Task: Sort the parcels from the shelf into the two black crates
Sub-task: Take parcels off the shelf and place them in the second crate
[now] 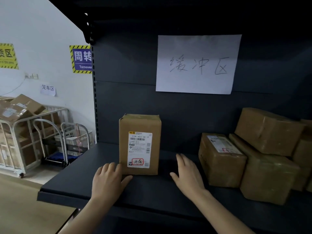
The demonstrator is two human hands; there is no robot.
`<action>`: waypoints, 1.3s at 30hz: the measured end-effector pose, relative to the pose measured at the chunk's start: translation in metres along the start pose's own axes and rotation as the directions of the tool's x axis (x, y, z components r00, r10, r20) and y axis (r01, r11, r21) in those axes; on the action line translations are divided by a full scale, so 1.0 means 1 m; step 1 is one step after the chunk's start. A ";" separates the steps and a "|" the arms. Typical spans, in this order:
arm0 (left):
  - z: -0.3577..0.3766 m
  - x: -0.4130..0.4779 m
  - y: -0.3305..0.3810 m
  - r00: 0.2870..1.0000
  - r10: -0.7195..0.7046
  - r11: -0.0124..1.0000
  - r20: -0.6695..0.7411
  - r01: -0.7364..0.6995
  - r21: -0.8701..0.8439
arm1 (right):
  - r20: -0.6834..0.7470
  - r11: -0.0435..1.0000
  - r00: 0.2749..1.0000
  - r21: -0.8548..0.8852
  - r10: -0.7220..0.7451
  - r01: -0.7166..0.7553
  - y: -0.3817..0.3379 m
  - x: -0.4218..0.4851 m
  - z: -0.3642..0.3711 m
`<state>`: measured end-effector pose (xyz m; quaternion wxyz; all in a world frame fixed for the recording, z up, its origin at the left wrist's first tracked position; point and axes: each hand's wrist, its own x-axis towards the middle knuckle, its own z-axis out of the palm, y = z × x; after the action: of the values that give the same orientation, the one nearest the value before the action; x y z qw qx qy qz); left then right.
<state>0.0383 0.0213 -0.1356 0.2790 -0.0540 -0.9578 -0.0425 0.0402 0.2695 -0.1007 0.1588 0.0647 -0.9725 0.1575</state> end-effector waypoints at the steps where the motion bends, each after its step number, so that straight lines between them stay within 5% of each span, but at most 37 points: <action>1: -0.003 0.000 0.006 1.000 0.025 1.000 -0.008 -0.025 -0.008 | -0.012 1.000 1.000 -0.021 -0.011 0.011 0.004 -0.003 -0.004; 11: -0.030 0.027 0.122 0.971 0.239 0.956 0.021 -0.232 -0.179 | -0.227 0.994 0.974 -0.109 0.000 -0.026 0.055 -0.035 -0.063; 15: -0.027 0.042 0.170 0.965 0.238 0.893 0.108 -0.174 -0.415 | -0.378 0.964 0.921 -0.198 0.091 -0.176 0.085 -0.039 -0.085; 20: -0.033 0.067 0.223 0.938 0.201 0.739 0.282 0.044 -0.672 | -0.387 0.928 0.911 -0.266 0.144 -0.259 0.104 -0.040 -0.095; 26: -0.034 0.087 0.252 0.932 0.226 0.678 0.282 0.058 -0.733 | -0.476 0.932 0.868 -0.233 0.140 -0.278 0.120 -0.042 -0.110; 29: -0.032 0.102 0.263 0.939 0.240 0.662 0.246 0.027 -0.749 | -0.593 0.956 0.781 -0.063 0.195 -0.287 0.130 -0.043 -0.135; 33: -0.048 0.122 0.292 0.926 0.308 0.640 0.218 -0.032 -0.768 | -0.645 0.886 0.609 0.303 0.461 -0.350 0.153 -0.033 -0.177; 36: -0.057 0.131 0.317 0.917 0.350 0.578 0.190 -0.052 -0.815 | -0.375 0.746 0.681 0.539 0.628 -0.391 0.175 -0.020 -0.192; 39: -0.060 0.135 0.333 0.900 0.388 0.422 0.201 0.021 -0.906 | -0.235 0.657 0.747 0.676 0.622 -0.334 0.176 -0.014 -0.191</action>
<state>-0.0007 0.3552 0.0047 0.0192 -0.3064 -0.8117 -0.4968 0.0771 0.4990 0.0164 0.3003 -0.1935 -0.7882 0.5011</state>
